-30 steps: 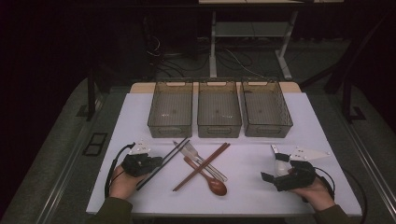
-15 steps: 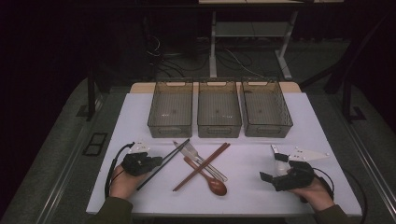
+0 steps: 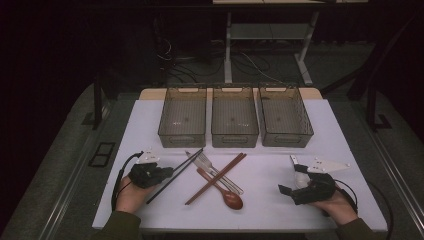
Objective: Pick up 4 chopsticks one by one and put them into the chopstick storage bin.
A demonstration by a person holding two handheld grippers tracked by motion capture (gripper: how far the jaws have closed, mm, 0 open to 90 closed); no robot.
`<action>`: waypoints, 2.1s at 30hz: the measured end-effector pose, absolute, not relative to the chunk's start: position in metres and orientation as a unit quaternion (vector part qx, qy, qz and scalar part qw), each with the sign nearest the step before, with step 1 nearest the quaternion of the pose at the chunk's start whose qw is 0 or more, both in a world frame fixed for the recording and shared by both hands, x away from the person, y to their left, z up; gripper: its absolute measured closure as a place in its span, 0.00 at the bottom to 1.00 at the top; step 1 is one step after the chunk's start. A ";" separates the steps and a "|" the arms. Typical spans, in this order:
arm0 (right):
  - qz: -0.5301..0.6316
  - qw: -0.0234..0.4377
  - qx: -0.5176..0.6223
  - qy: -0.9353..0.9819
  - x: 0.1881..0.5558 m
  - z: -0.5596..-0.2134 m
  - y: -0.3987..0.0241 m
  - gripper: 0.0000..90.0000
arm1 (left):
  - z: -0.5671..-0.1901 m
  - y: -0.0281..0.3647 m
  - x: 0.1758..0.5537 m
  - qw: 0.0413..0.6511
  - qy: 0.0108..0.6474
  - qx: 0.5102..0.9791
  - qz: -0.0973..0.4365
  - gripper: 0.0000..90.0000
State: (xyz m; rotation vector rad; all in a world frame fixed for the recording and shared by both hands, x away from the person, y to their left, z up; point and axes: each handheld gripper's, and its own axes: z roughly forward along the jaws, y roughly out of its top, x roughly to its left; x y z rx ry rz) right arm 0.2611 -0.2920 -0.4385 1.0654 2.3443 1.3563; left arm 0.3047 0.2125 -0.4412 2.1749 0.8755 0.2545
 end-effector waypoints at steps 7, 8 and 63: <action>0.456 0.122 0.362 0.804 0.261 -0.439 -0.292 0.02 | -0.436 0.215 0.304 0.382 0.347 0.851 0.096 0.94; 0.457 0.123 0.363 0.803 0.260 -0.439 -0.292 0.02 | -0.436 0.216 0.303 0.383 0.348 0.850 0.094 0.94; 0.458 0.119 0.368 0.800 0.261 -0.439 -0.294 0.02 | -0.399 0.197 0.312 0.443 0.307 0.839 0.077 0.94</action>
